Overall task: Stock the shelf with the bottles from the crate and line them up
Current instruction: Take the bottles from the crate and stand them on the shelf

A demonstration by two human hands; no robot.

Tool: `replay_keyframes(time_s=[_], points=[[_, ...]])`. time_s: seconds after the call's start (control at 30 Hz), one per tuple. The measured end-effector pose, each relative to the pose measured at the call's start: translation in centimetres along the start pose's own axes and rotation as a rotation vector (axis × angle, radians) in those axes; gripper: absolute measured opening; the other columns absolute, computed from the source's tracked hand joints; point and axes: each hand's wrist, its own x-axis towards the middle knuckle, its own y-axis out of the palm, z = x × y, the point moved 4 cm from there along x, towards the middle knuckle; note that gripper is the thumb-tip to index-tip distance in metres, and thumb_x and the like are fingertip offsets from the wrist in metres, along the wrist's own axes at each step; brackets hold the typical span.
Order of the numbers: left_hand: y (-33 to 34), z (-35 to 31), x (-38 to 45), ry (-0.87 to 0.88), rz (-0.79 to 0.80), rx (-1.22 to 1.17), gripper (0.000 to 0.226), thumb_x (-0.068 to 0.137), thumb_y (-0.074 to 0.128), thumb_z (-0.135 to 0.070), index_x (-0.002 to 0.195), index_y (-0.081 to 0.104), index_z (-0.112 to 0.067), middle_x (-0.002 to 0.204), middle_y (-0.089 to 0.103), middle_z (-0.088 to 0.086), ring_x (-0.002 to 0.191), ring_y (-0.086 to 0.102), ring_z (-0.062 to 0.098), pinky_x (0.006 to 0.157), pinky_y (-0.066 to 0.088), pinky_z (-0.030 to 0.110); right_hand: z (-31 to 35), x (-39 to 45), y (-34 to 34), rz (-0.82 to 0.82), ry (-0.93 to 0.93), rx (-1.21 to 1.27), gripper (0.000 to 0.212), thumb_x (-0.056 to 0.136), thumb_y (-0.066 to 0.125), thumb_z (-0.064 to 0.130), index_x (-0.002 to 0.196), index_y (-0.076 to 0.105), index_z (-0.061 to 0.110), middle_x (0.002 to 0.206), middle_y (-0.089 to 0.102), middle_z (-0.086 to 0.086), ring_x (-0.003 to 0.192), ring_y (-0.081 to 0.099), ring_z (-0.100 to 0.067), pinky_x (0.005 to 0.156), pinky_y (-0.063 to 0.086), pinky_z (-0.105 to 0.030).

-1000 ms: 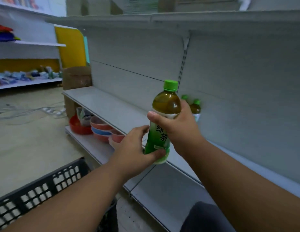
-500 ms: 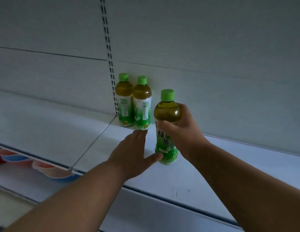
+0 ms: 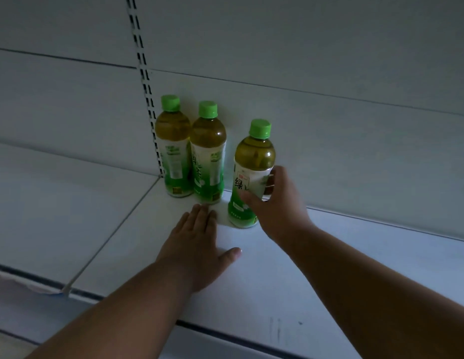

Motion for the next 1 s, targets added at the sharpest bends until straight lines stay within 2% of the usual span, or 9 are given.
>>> replay_keyframes(time_s=[0.13, 0.43, 0.63, 0.7, 0.77, 0.87, 0.93, 1.0], points=[[0.1, 0.1, 0.0, -0.007, -0.005, -0.008, 0.100, 0.085, 0.023, -0.077, 0.155, -0.002, -0.009, 0.163, -0.007, 0.010, 0.149, -0.011, 0.021, 0.121, -0.003, 0.037, 0.4, 1.5, 0.7, -0.021, -0.010, -0.084, 0.053, 0.079, 0.081, 0.034, 0.120, 0.052, 0.020, 0.113, 0.061, 0.002, 0.100, 0.061, -0.017, 0.086, 0.055, -0.037], [0.5, 0.2, 0.2, -0.010, -0.044, -0.053, 0.102, 0.083, 0.025, -0.079, 0.155, -0.003, -0.011, 0.163, -0.008, 0.008, 0.149, -0.009, 0.019, 0.121, 0.000, 0.037, 1.3, 4.0, 1.8, -0.019, -0.015, -0.128, 0.053, 0.084, 0.077, 0.026, 0.127, 0.049, 0.013, 0.122, 0.057, -0.004, 0.111, 0.059, -0.023, 0.093, 0.055, -0.041], [0.0, 0.2, -0.3, -0.011, -0.019, -0.102, 0.097, 0.088, 0.028, -0.074, 0.155, -0.007, -0.012, 0.163, -0.008, 0.007, 0.149, -0.008, 0.019, 0.121, 0.000, 0.035, 1.9, 0.5, 1.6, -0.043, -0.040, -0.191, 0.066, 0.085, 0.075, 0.035, 0.136, 0.041, 0.012, 0.133, 0.049, -0.006, 0.121, 0.051, -0.025, 0.101, 0.049, -0.041], [-0.9, 0.5, -1.9, -0.019, -0.074, -0.144, 0.090, 0.091, 0.033, -0.068, 0.156, -0.001, -0.015, 0.164, 0.003, 0.005, 0.150, 0.003, 0.019, 0.120, 0.007, 0.034, 2.9, -2.1, 1.9, 0.002, -0.148, -0.294, 0.068, 0.087, 0.070, 0.040, 0.140, 0.038, 0.014, 0.134, 0.046, -0.005, 0.123, 0.047, -0.024, 0.102, 0.046, -0.040], [-2.3, 1.5, -4.9, -0.025, -0.156, -0.134, 0.084, 0.091, 0.037, -0.066, 0.155, 0.014, -0.015, 0.160, 0.021, 0.004, 0.146, 0.020, 0.021, 0.118, 0.018, 0.035, 4.4, -4.6, 2.4, 0.047, -0.276, -0.390, 0.067, 0.088, 0.065, 0.042, 0.142, 0.035, 0.016, 0.136, 0.043, -0.004, 0.125, 0.043, -0.024, 0.105, 0.043, -0.038], [-4.9, 4.7, -11.5, -0.125, -0.263, -0.110, 0.081, 0.084, 0.040, -0.066, 0.143, 0.043, -0.011, 0.140, 0.051, 0.010, 0.126, 0.050, 0.029, 0.103, 0.041, 0.042, 7.8, -8.0, 4.2, 0.155, -0.422, -0.446, 0.067, 0.090, 0.062, 0.044, 0.144, 0.035, 0.016, 0.140, 0.040, -0.004, 0.129, 0.039, -0.025, 0.110, 0.036, -0.039], [-6.6, 7.3, -17.0, -0.245, -0.282, -0.081, 0.073, 0.082, 0.054, -0.059, 0.136, 0.049, -0.011, 0.130, 0.058, 0.010, 0.116, 0.056, 0.030, 0.096, 0.047, 0.042, 10.7, -10.8, 6.3, 0.272, -0.530, -0.467, 0.066, 0.090, 0.061, 0.044, 0.144, 0.035, 0.016, 0.142, 0.039, -0.007, 0.130, 0.038, -0.028, 0.111, 0.033, -0.040], [-8.5, 9.5, -23.4, -0.361, -0.275, -0.039, 0.070, 0.080, 0.064, -0.054, 0.136, 0.047, -0.015, 0.129, 0.055, 0.005, 0.116, 0.054, 0.027, 0.097, 0.045, 0.040, 14.0, -14.3, 8.7, 0.404, -0.628, -0.456, 0.067, 0.092, 0.060, 0.041, 0.147, 0.032, 0.017, 0.147, 0.034, -0.008, 0.135, 0.035, -0.029, 0.112, 0.031, -0.040]])
